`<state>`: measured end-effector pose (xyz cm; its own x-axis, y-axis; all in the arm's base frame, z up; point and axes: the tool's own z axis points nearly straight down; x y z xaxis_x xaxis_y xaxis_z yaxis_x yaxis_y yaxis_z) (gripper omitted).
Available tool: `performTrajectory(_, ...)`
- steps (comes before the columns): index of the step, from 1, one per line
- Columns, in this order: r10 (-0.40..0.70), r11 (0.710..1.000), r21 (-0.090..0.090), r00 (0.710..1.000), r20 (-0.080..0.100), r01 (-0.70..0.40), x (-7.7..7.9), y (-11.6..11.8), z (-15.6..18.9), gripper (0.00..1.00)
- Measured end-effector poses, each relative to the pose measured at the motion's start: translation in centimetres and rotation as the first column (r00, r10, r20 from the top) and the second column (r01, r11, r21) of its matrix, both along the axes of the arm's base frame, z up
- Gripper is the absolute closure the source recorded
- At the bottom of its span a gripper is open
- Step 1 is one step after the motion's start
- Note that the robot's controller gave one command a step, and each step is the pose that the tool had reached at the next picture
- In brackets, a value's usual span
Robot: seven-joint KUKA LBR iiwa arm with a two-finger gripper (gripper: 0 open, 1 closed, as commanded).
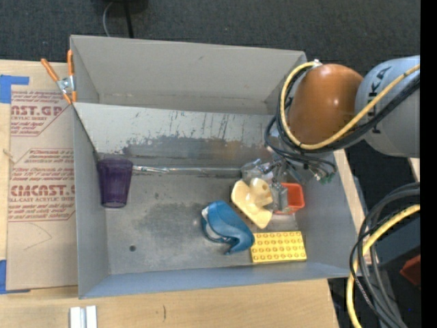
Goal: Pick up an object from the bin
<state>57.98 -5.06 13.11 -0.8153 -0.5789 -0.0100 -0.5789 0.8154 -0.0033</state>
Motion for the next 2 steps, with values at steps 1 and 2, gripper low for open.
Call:
performTrajectory(1,0.000,1.000,0.000,1.000,0.001,0.000,0.01,0.00,0.95,1.00)
performTrajectory(2,0.000,1.000,0.000,1.000,0.002,0.000,0.02,0.02,1.58,1.00)
